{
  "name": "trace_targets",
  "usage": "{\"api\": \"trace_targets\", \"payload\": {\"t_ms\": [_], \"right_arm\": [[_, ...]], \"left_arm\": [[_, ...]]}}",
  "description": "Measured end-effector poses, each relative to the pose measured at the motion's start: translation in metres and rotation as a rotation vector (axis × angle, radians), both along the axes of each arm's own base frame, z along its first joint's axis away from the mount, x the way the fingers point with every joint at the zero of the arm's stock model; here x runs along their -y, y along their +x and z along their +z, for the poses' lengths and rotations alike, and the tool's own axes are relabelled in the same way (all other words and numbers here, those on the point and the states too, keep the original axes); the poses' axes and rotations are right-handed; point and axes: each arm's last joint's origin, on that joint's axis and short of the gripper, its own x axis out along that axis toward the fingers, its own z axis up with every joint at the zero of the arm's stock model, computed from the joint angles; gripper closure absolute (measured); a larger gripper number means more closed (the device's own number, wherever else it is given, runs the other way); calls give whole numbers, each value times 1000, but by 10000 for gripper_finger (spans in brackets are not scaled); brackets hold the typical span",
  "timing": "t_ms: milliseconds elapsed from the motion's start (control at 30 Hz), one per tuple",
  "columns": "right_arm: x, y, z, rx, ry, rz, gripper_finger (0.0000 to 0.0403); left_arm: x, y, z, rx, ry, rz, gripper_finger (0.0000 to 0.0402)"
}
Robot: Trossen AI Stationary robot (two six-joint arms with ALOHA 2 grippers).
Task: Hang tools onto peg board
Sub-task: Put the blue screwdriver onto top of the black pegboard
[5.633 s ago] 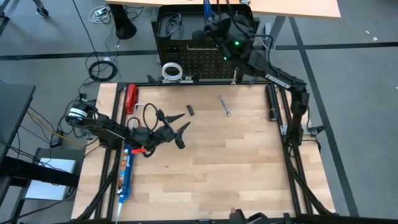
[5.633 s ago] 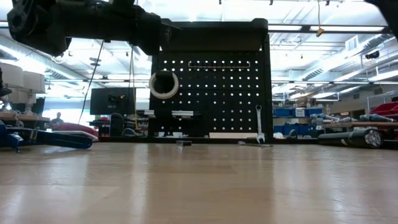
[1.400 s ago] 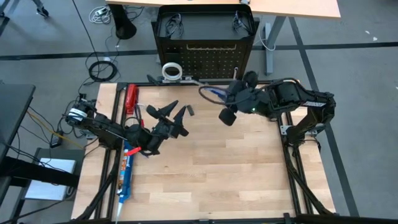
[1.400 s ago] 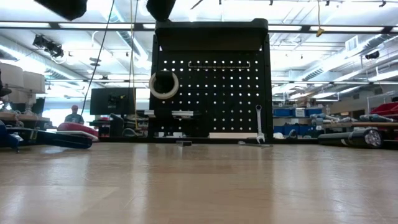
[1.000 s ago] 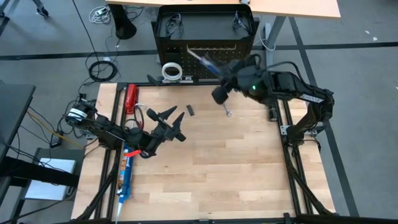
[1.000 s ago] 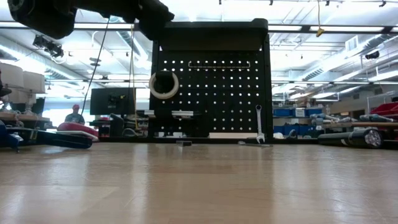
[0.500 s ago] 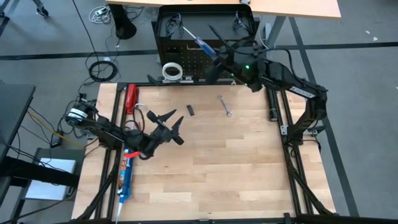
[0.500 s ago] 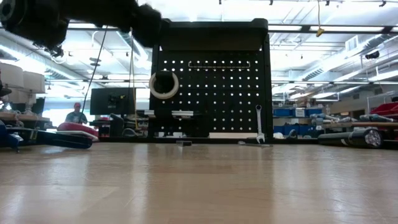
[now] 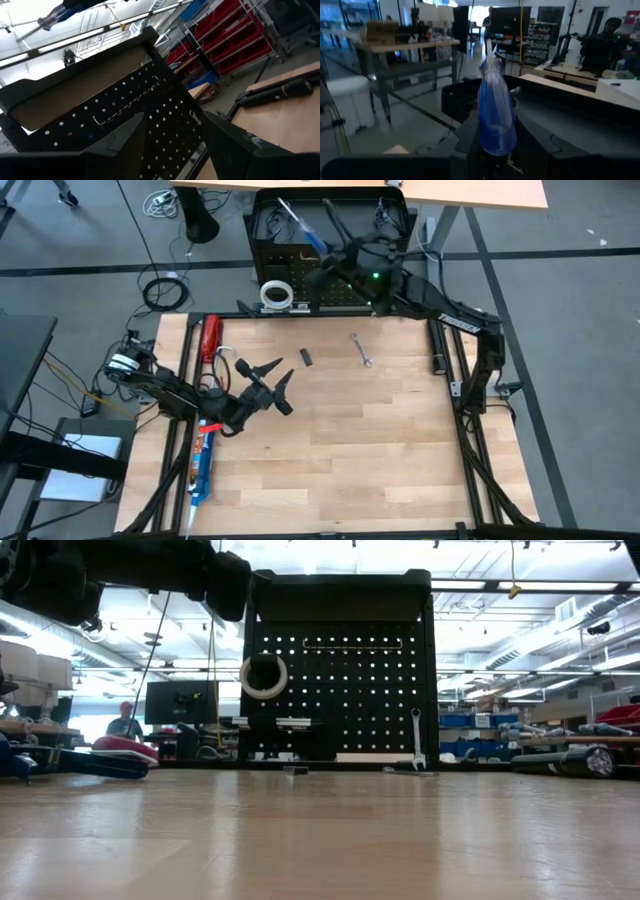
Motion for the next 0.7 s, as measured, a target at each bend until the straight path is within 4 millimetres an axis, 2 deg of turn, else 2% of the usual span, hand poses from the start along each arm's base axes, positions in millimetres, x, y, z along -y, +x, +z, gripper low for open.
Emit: {"api": "trace_targets", "payload": {"t_ms": [300,700], "right_arm": [[14,-1,21,30,-72,-38,293],[56,-10,11,-14,-41,-163,292]], "left_arm": [[0,0,0,3,5,-13,200],[0,0,0,2,7,-15,200]]}}
